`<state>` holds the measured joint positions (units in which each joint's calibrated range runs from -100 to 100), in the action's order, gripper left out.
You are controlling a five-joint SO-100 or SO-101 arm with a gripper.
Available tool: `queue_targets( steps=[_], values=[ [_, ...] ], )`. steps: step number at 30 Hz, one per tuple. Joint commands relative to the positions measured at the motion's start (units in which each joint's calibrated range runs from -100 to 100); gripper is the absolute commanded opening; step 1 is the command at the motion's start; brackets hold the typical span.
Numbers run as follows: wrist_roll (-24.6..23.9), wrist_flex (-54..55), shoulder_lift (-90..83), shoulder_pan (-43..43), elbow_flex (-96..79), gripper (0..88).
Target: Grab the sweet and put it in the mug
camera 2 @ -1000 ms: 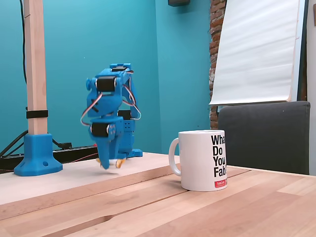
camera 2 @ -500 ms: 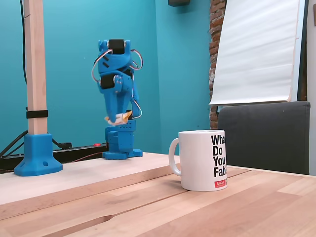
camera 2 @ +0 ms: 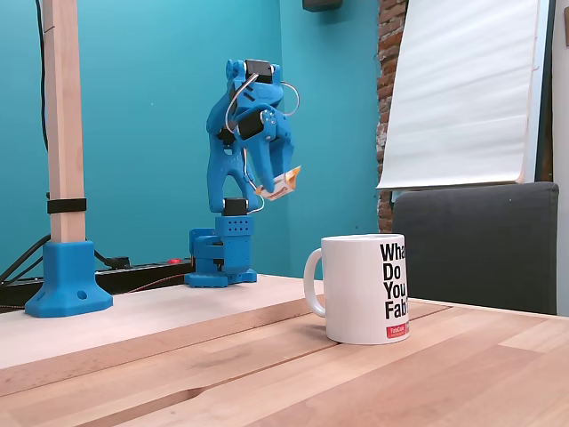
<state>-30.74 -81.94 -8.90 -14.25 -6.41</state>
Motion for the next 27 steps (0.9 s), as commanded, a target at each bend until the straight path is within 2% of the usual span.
queue_targets(
  steps=[1,5,9,14,20,27],
  values=[
    [-1.86,8.15,-1.94,0.75,1.24,0.0],
    [-3.32,16.69,-1.00,0.89,-0.01,0.0],
    [-3.57,20.73,3.31,1.47,-0.01,0.0],
    [-3.96,22.02,8.56,2.05,0.88,0.0],
    [-4.05,21.45,9.25,9.24,0.97,0.0],
    [-5.91,22.18,10.36,13.16,1.59,0.0]
  ],
)
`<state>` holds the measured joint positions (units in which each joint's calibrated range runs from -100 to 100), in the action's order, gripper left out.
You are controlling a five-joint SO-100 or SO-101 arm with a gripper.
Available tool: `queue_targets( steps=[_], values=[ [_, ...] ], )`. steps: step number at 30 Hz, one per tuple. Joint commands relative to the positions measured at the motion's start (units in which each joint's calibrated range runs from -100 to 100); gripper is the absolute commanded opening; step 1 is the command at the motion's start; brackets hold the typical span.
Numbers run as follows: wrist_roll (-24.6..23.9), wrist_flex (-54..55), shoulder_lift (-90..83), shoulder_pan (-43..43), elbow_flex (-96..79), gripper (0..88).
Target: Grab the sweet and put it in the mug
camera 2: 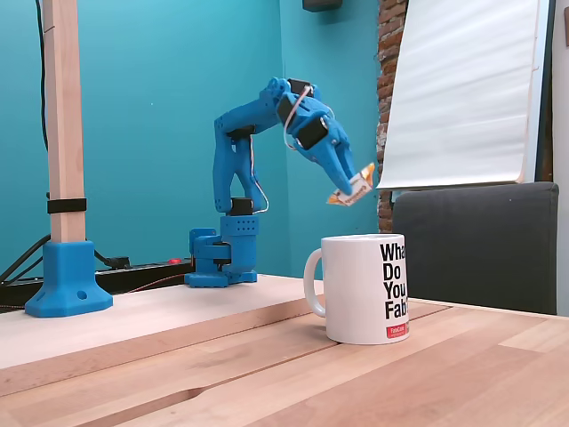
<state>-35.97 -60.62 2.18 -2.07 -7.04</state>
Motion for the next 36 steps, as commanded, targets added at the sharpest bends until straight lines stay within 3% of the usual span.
queue_targets(
  steps=[1,13,36],
  values=[
    [-0.93,0.86,-0.72,0.98,2.22,0.0],
    [-1.95,0.94,0.23,-3.45,1.86,0.0],
    [-2.10,0.86,10.13,-3.31,12.84,0.0]
  ],
)
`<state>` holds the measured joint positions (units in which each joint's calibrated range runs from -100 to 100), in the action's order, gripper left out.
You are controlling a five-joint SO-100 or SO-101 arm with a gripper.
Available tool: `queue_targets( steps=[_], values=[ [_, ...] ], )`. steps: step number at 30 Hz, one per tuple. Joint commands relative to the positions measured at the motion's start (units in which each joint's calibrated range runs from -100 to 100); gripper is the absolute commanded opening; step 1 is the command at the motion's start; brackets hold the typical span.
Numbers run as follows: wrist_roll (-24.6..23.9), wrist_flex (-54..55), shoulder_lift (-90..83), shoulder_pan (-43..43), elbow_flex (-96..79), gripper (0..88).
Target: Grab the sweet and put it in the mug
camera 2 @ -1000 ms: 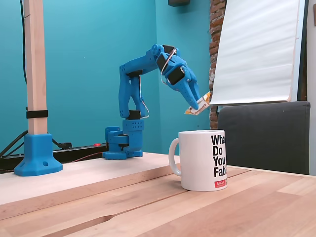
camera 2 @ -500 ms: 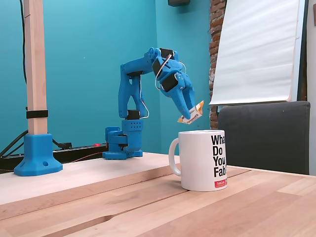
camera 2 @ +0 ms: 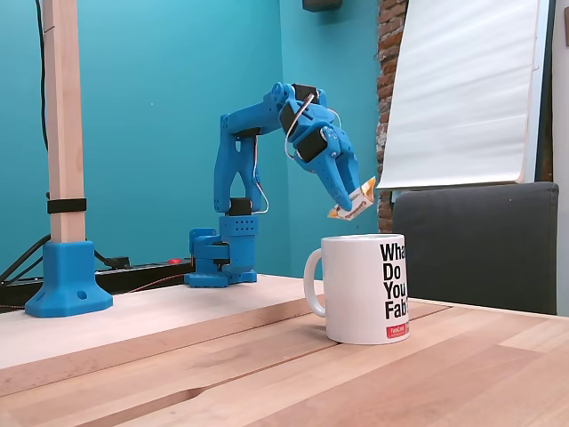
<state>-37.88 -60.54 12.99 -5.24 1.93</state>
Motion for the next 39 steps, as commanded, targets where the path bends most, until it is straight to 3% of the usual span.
queue_targets(
  steps=[1,4,13,20,26,33,39],
  values=[
    [-0.20,0.78,-0.68,-0.13,4.05,0.0],
    [-0.98,0.78,-0.77,-0.13,4.14,0.2],
    [-2.49,0.78,-0.77,-0.13,3.87,18.2],
    [-2.49,0.78,-0.94,-0.13,3.78,23.4],
    [-2.49,0.13,-1.28,-0.42,3.60,18.9],
    [-2.64,-0.11,-4.64,-0.93,3.07,0.0],
    [-2.54,-0.19,-10.58,-0.93,-0.59,0.0]
  ],
)
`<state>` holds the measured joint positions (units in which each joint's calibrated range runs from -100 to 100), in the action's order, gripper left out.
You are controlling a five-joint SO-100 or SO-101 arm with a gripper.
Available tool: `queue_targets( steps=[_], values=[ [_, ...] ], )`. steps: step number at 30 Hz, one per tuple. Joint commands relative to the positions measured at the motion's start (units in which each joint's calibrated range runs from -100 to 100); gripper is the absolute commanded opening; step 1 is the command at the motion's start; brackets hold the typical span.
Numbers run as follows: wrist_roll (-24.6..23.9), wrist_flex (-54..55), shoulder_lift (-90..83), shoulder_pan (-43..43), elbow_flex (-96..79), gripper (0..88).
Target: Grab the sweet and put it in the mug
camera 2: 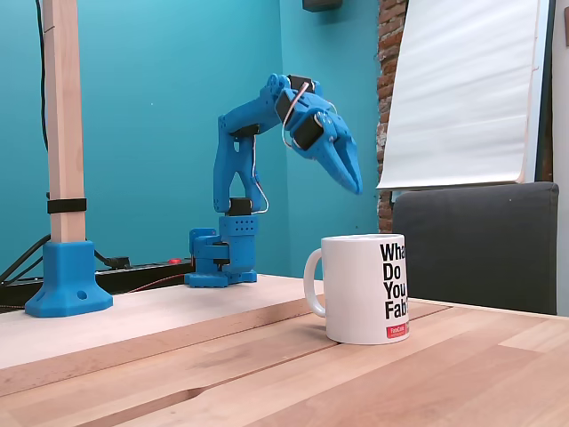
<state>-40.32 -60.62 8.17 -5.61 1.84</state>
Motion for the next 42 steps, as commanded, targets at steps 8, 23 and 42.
queue_targets(
  steps=[8,23,42],
  values=[
    [-0.05,-0.11,-25.47,0.09,-17.63,0.0],
    [-0.05,0.94,-66.95,3.65,-69.01,0.0],
    [-0.59,0.54,-96.56,4.23,-100.59,0.0]
  ],
)
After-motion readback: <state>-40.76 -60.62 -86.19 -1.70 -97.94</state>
